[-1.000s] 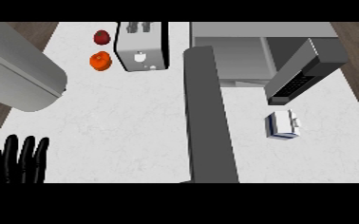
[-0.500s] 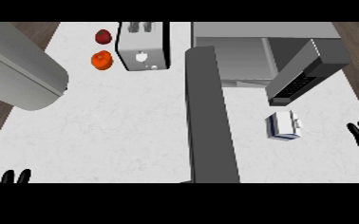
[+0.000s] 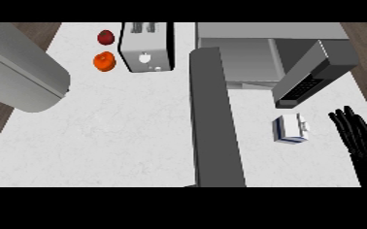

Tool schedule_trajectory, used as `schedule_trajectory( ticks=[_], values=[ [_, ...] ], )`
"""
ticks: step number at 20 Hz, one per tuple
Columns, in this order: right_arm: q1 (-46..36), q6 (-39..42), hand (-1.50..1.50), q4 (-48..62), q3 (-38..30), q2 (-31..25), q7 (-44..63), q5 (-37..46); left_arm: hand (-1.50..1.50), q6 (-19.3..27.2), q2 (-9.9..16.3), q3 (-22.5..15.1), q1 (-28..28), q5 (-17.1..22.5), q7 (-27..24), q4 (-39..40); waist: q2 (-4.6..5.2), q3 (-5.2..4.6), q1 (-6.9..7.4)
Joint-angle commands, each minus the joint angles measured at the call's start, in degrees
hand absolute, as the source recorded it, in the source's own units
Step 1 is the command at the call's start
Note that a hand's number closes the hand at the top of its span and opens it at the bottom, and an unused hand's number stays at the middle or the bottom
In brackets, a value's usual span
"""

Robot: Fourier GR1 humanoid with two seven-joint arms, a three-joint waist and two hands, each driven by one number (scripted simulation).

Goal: Pick up the milk, place it into the microwave and close the microwave

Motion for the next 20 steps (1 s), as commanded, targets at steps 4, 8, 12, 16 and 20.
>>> schedule_trajectory(
  ticks=[4, 8, 12, 16, 20],
  values=[
    [-7.0, -4.8, -1.50, 12.5, 1.4, 0.0, -6.5, 9.0, -1.50, -2.5, 0.9, 0.8, 5.5, 0.6, -2.1, -3.4, 0.06, 0.03, 0.23],
    [-11.2, -9.2, -1.50, 19.4, 1.3, 0.7, -7.3, 12.0, -1.50, -6.0, 1.3, 2.2, 8.9, 2.1, -7.0, -0.4, 0.01, 0.01, 0.62],
    [-14.1, -11.3, -1.50, 27.5, -1.3, -1.2, -10.9, 12.7, -1.50, -4.2, 0.2, 2.3, 5.8, 2.1, -3.5, -1.2, 0.15, 0.03, 0.00],
    [-18.5, -12.9, -1.50, 37.6, -2.2, -2.5, -16.3, 13.7, -1.50, -4.3, -1.1, 1.6, 6.0, 0.4, -4.5, 0.0, 0.16, 0.05, 0.18],
    [-21.8, -13.3, -1.50, 47.9, -2.7, -5.0, -23.5, 15.3, -1.50, -8.3, 1.8, 6.1, 7.0, 5.4, -5.1, -0.5, 0.23, 0.07, 0.38]
  ],
)
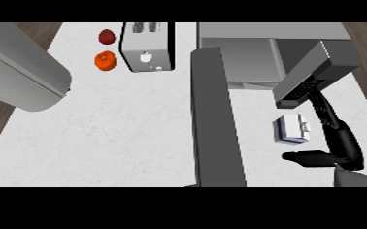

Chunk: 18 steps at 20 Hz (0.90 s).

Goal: Pick up the milk, place it into the microwave and close the microwave

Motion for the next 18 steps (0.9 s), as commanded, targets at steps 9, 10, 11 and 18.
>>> schedule_trajectory(
  ticks=[9, 10, 11, 18],
  values=[
    [-9.8, 0.6, -1.50, 26.5, 0.0, -5.5, -12.3, 3.5, -1.50, -4.0, -0.6, 3.0, 0.8, 1.6, -4.0, 3.6, 0.13, 0.03, 0.28],
    [-7.6, -2.6, -1.50, 25.2, 2.2, -2.4, -12.9, 5.4, -1.50, -4.2, -0.3, 2.9, 4.3, 1.9, -2.6, -0.8, 0.05, 0.03, 0.16],
    [-7.1, -2.6, -1.50, 27.9, 1.4, -4.1, -16.6, 5.5, -1.50, -2.8, -3.1, -1.5, 4.1, -2.3, -3.6, 0.8, 0.08, 0.05, 0.16],
    [-13.2, -11.3, -1.50, 38.9, -0.1, -4.3, -21.4, 7.2, -1.50, -6.5, -2.1, 2.5, 3.7, -0.2, -7.1, 4.0, 0.13, 0.07, 0.46]
  ],
)
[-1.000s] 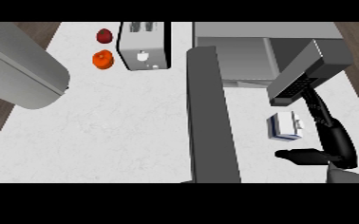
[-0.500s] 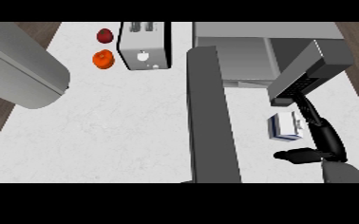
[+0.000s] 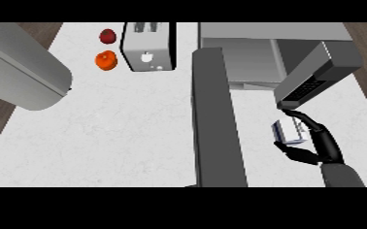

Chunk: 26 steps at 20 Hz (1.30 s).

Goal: Pick up the milk, place it into the microwave and close the microwave

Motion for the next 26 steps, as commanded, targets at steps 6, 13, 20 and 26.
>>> schedule_trajectory(
  ticks=[6, 13, 20, 26],
  values=[
    [-4.1, -13.3, 1.50, 10.7, 1.3, -1.5, -7.4, 6.6, -1.50, -0.4, -0.3, 1.7, -0.1, 1.0, 1.2, -1.2, 0.49, 0.29, 0.63],
    [-5.1, -16.9, 1.50, 16.1, 0.7, -1.7, -12.1, 7.7, -1.50, -3.3, -0.7, 1.1, 0.6, 0.5, -0.7, 1.5, 0.45, 0.30, 0.58],
    [-13.0, -25.2, 1.50, 18.5, -1.6, 4.3, -6.3, 7.0, -1.50, -5.2, 1.2, 5.1, -0.5, 4.9, 0.1, 1.3, 0.76, 0.35, 1.39],
    [-14.2, -18.4, 1.50, 18.5, -2.1, 4.1, -12.4, 5.7, -1.50, -5.7, 0.6, 5.6, 0.4, 5.8, 0.4, 1.2, 0.74, 0.34, 1.21]
  ],
)
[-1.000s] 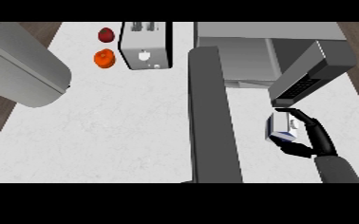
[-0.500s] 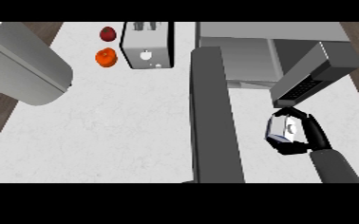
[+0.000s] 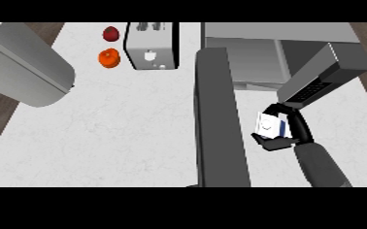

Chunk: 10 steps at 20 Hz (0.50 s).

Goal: Pick up the milk, place it into the microwave and close the microwave

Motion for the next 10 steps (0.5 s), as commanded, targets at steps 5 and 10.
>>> schedule_trajectory(
  ticks=[5, 10],
  values=[
    [-2.2, 9.3, 1.50, -0.8, 1.7, 3.6, -7.9, -1.1, -1.50, -0.2, 0.2, 1.7, -3.6, 1.2, 1.5, 3.5, -0.27, 0.24, -1.55],
    [-3.3, 7.2, 1.50, -7.3, 4.6, 4.1, -3.6, -0.4, -1.50, -1.1, -0.2, 3.7, -0.9, 2.5, 2.3, 0.9, -0.64, 0.16, -2.02]
  ],
)
